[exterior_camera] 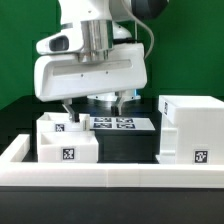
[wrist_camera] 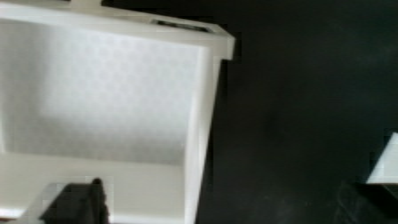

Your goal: Assemble drawer

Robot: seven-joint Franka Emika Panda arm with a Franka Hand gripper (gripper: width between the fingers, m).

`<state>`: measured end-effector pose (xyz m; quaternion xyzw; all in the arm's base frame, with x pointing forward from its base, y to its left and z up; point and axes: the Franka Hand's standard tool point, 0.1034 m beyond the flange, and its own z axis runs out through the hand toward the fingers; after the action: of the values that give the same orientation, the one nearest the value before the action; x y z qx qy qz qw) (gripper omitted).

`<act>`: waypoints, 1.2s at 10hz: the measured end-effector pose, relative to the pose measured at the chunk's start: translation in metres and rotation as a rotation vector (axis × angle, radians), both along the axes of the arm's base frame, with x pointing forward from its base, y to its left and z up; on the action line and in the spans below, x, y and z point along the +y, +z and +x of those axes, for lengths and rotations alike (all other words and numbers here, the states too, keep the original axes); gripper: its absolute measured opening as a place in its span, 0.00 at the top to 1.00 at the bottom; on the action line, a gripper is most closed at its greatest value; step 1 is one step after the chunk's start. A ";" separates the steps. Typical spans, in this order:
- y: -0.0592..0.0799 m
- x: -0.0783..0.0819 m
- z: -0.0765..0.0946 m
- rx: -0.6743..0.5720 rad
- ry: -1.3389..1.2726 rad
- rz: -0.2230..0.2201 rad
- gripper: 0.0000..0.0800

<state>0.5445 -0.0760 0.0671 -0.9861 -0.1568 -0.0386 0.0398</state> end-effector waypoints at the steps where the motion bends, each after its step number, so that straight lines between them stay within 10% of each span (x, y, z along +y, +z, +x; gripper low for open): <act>1: -0.010 -0.003 -0.004 -0.001 -0.003 -0.008 0.19; 12: -0.049 -0.009 -0.011 -0.018 -0.012 -0.044 0.19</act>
Offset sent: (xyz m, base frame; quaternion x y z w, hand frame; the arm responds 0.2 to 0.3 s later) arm 0.0000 0.0000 0.0000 0.0000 0.0000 0.0000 1.0000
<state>0.5333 -0.0849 0.0177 -0.9872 -0.1521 -0.0444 0.0162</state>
